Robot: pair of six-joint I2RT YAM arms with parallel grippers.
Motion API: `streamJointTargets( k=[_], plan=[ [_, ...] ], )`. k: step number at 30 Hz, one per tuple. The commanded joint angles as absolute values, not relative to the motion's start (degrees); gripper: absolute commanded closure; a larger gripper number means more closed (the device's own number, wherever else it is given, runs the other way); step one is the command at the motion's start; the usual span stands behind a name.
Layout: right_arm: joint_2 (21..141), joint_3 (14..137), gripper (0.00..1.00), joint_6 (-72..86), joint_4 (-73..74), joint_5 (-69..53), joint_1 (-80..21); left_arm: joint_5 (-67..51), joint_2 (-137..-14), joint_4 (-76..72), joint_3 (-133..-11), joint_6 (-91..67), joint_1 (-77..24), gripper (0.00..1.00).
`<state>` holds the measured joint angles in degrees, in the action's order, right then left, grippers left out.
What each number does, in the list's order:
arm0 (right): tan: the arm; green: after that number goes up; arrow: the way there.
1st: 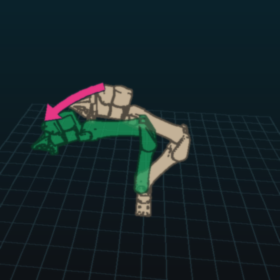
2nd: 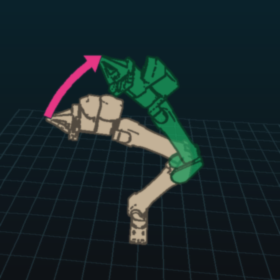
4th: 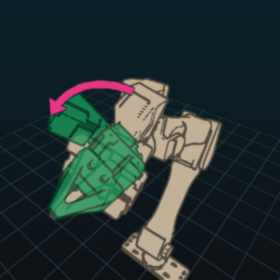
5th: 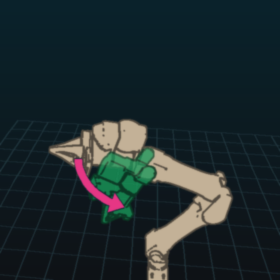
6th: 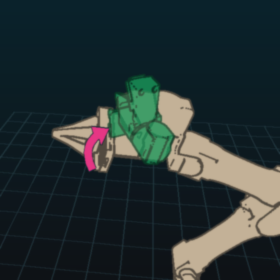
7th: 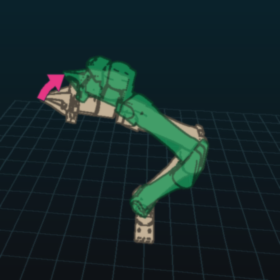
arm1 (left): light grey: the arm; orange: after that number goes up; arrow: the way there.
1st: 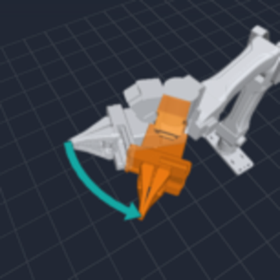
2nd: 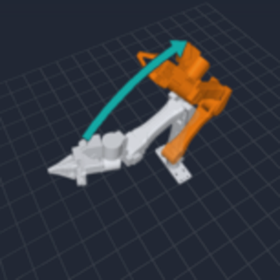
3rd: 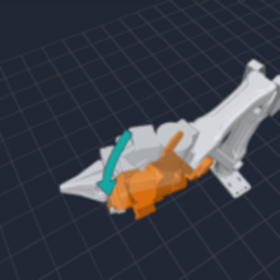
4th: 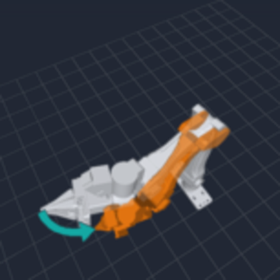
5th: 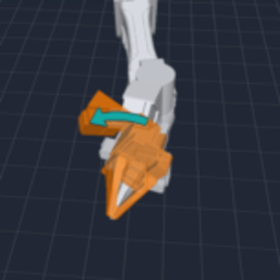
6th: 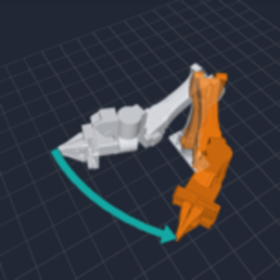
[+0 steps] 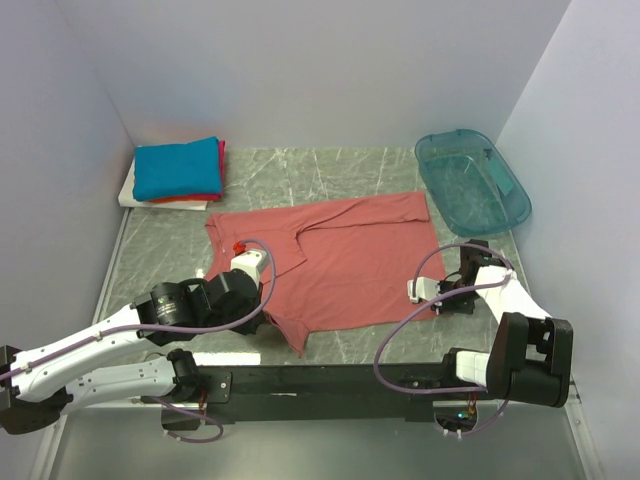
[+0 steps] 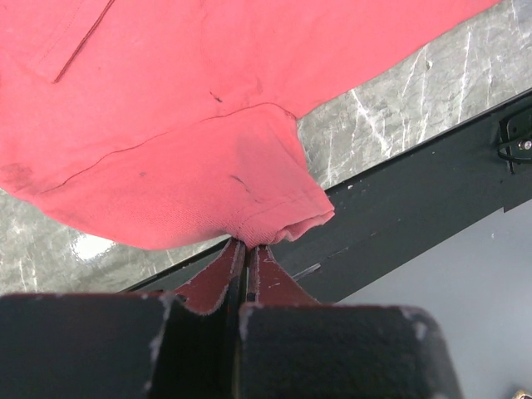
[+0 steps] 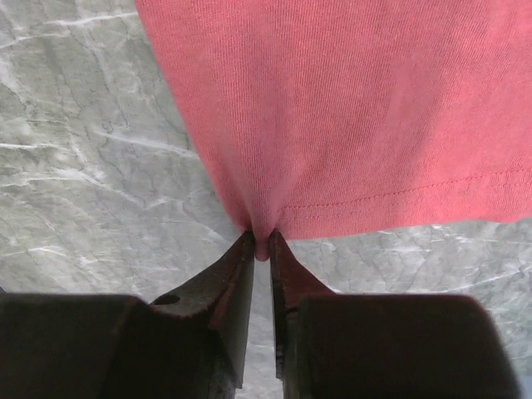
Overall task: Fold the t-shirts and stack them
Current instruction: Fold the tshirt
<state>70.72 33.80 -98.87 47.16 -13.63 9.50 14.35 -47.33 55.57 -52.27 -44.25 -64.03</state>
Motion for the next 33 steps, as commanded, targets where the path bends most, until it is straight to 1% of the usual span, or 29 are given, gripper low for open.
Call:
streamJointTargets(
  k=[1, 2, 4, 5, 7, 15, 20, 25, 33],
  plan=[
    [69.7, 34.7, 0.79, -98.6, 47.5, -15.4, 9.1, 14.0, -46.7, 54.2, -52.5, -44.4, -63.8, 1.00],
    [69.3, 34.9, 0.73, -98.5, 48.0, -15.4, 9.1, 14.0, -46.8, 54.2, -52.4, -44.4, -63.8, 1.00],
    [69.1, 35.0, 0.58, -97.8, 48.0, -15.7, 9.1, 13.9, -46.8, 54.3, -52.4, -44.3, -63.8, 1.00],
    [68.5, 35.2, 0.53, -97.4, 48.2, -16.5, 9.1, 13.8, -46.9, 54.3, -52.3, -44.4, -63.8, 1.00],
    [67.5, 35.8, 0.51, -97.1, 48.6, -17.6, 9.1, 13.8, -46.8, 54.4, -52.2, -44.5, -63.7, 1.00],
    [63.8, 37.4, 0.51, -97.9, 53.7, -19.9, 9.1, 13.5, -46.2, 54.4, -51.4, -44.6, -63.8, 1.00],
    [62.5, 36.2, 0.55, -99.1, 56.5, -18.9, 9.1, 13.2, -46.1, 54.1, -51.2, -44.5, -63.8, 1.00],
    [64.4, 31.9, 0.57, -99.0, 52.9, -14.9, 9.1, 13.3, -46.1, 53.9, -51.2, -44.0, -63.8, 1.00],
    [69.3, 32.7, 0.58, -97.2, 48.8, -14.5, 9.1, 13.0, -45.5, 53.7, -50.6, -44.6, -63.8, 1.00]
  ],
)
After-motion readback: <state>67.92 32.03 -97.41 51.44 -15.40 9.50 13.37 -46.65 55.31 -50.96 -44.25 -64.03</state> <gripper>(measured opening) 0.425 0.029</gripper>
